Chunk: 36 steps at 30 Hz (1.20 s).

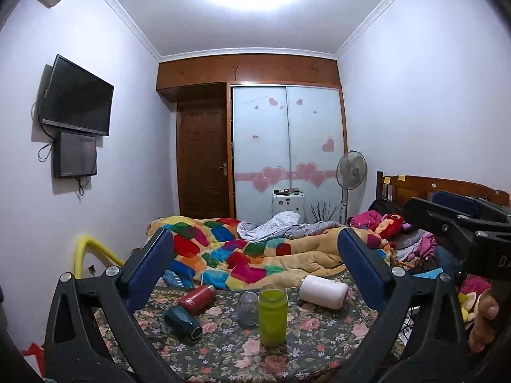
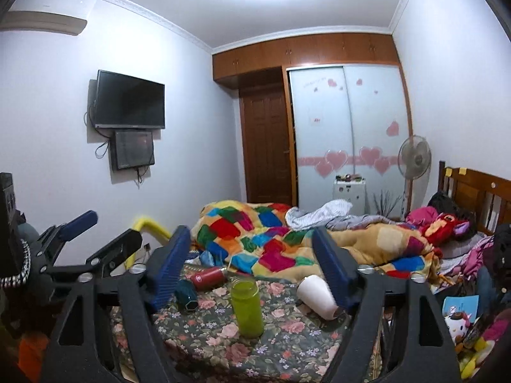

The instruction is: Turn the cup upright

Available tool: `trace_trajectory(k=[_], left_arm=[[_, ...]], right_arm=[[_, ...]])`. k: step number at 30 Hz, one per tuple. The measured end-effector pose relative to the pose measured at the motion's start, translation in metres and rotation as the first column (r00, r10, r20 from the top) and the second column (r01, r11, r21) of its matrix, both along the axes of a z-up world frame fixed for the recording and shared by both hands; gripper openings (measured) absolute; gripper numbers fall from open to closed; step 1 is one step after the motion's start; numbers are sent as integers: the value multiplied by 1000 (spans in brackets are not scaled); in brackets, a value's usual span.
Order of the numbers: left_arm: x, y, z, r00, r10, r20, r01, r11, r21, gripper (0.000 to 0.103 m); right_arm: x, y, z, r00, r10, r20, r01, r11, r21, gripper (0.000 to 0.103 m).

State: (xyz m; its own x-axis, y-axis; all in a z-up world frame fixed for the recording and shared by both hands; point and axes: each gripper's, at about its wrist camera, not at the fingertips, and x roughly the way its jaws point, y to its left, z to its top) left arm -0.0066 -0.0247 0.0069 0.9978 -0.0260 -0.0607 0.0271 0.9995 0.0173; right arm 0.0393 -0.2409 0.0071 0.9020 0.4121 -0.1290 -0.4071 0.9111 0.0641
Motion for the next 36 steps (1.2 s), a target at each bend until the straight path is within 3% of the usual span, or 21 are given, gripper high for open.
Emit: trace_trajectory(k=[2, 5, 36], left_arm=[[-2, 1, -1, 1000, 3, -5, -3, 1000, -9, 103], [-7, 3, -3, 1000, 11, -9, -11, 1000, -22, 103], [-13, 8, -12, 999, 31, -41, -33, 998, -48, 103]], right_arm=[[-5, 2, -1, 1000, -16, 16, 16, 1000, -12, 88], [-11, 3, -3, 999, -42, 29, 42, 999, -14, 103], [-18, -1, -14, 999, -37, -18, 37, 999, -27, 103]])
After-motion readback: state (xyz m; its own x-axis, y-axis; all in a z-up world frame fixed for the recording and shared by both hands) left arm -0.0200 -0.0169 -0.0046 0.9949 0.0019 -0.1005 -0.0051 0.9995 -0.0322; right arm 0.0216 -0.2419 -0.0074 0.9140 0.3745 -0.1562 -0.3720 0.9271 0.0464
